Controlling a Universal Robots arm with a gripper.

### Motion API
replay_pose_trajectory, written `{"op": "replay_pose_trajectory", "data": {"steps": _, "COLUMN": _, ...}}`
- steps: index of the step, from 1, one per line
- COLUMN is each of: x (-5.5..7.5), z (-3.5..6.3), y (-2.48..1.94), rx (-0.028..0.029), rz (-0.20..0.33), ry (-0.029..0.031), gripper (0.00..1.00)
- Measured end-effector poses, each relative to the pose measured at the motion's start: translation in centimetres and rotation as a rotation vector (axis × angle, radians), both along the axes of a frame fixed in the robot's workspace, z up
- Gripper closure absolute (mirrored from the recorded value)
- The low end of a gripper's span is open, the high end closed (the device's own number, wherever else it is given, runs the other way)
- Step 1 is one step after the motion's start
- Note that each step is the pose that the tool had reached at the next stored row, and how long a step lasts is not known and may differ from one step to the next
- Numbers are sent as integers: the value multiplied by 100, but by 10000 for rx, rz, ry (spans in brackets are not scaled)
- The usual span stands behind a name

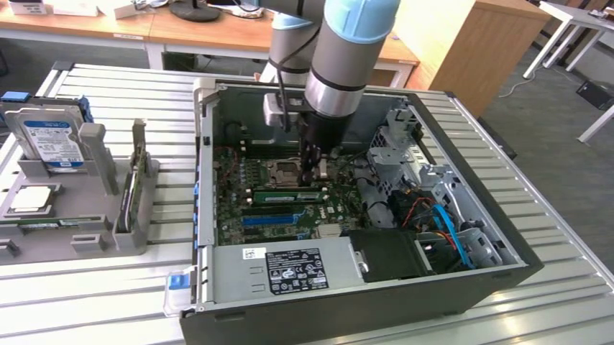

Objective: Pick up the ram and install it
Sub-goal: 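Press down the ram until it locks into place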

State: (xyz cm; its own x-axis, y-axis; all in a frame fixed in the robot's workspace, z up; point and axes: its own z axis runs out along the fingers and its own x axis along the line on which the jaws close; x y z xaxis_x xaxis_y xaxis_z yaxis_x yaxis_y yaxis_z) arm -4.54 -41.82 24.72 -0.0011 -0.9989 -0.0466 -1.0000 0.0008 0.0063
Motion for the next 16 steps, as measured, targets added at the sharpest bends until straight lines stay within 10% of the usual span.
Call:
{"op": "replay_pose_trajectory", "data": {"steps": 6, "x": -349, "z": 0, "y": 0, "rx": 0, "rz": 1, "ry": -1, "gripper": 89}}
{"op": "replay_pose_trajectory", "data": {"steps": 16, "x": -444, "z": 0, "y": 0, "rx": 0, "rz": 2, "ry": -1, "gripper": 89}}
